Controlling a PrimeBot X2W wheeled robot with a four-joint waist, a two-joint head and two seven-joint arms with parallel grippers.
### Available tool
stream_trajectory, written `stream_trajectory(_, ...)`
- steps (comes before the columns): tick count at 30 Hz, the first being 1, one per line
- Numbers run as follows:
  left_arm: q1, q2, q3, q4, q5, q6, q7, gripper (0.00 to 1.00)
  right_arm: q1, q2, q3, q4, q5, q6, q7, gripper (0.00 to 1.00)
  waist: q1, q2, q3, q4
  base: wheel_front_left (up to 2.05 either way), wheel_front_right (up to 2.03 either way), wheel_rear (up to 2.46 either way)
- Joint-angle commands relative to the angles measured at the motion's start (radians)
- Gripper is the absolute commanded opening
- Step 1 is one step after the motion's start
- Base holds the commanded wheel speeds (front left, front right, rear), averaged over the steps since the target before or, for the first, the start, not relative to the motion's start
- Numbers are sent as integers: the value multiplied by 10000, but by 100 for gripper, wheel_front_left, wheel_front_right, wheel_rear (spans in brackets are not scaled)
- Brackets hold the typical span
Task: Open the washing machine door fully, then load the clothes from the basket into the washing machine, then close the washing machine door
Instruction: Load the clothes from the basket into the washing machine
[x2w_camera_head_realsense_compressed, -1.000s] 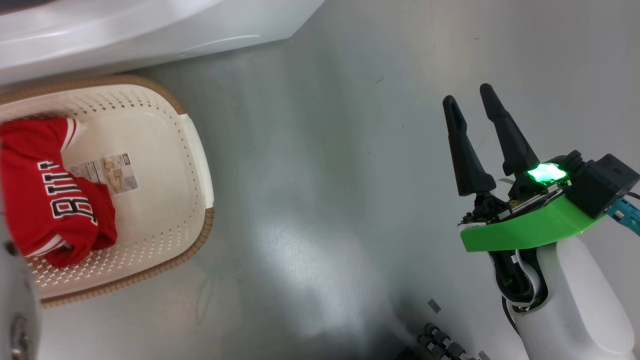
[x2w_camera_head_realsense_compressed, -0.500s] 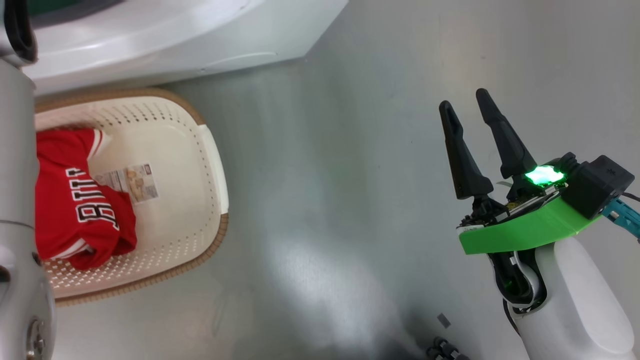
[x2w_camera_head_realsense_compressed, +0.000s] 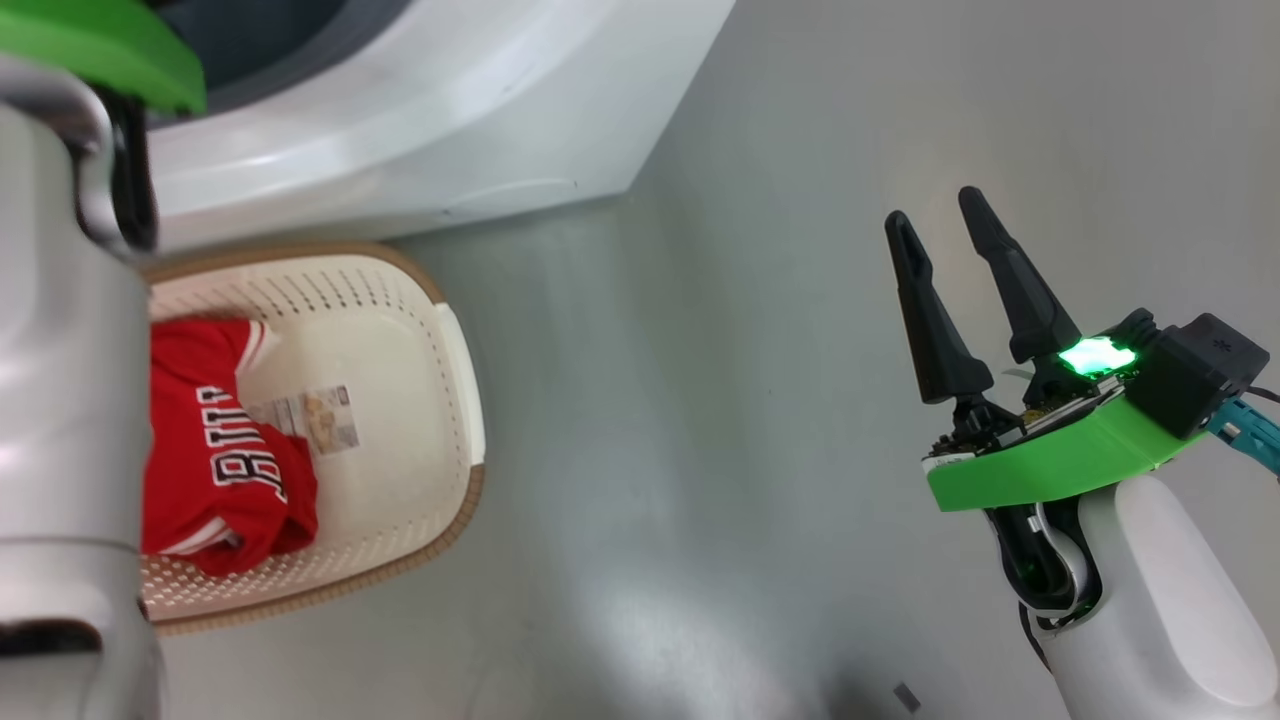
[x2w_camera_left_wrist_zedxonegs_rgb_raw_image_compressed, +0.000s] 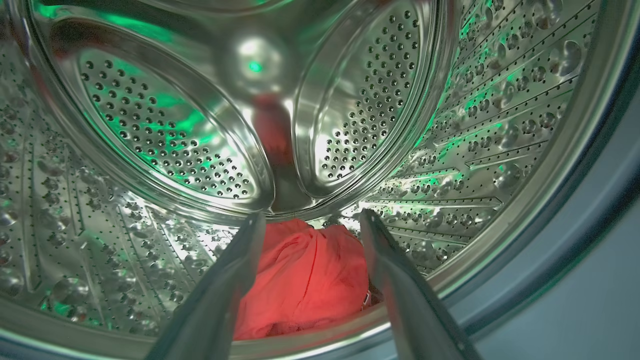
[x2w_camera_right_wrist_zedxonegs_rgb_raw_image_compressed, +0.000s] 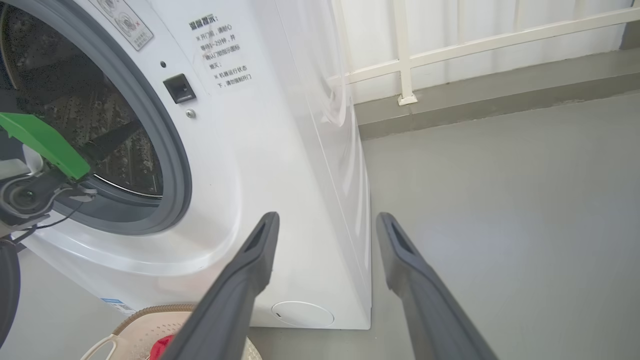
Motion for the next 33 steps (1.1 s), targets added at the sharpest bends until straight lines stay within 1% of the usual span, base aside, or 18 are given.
stream_trajectory(1, 460, 309, 183, -434, -1, -91, -76, 100, 385, -121, 155, -161, -40, 16, -48, 100, 0, 0, -478, 153, 0, 0, 0)
stream_trajectory(11, 2006, 222, 370, -1177, -17, -388, -77, 100, 626, -295, 66, 15, 0, 16, -48, 100, 0, 0, -1400, 451, 0, 0, 0)
stream_trajectory(20, 3646, 58, 581, -1786, -159, -656, -77, 100, 1083, -413, 10, 219, 31, 16, -48, 100, 0, 0, -2542, 801, 0, 0, 0)
stream_trajectory(24, 4480, -8, 593, -2281, -194, -769, -77, 100, 1315, -494, -22, 289, 60, 16, -48, 100, 0, 0, -2972, 968, 0, 0, 0)
stream_trajectory(33, 6390, -320, 705, -3797, -343, -835, -78, 100, 1787, -743, -74, 392, 161, 16, -48, 100, 0, 0, -3831, 1377, 0, 0, 0)
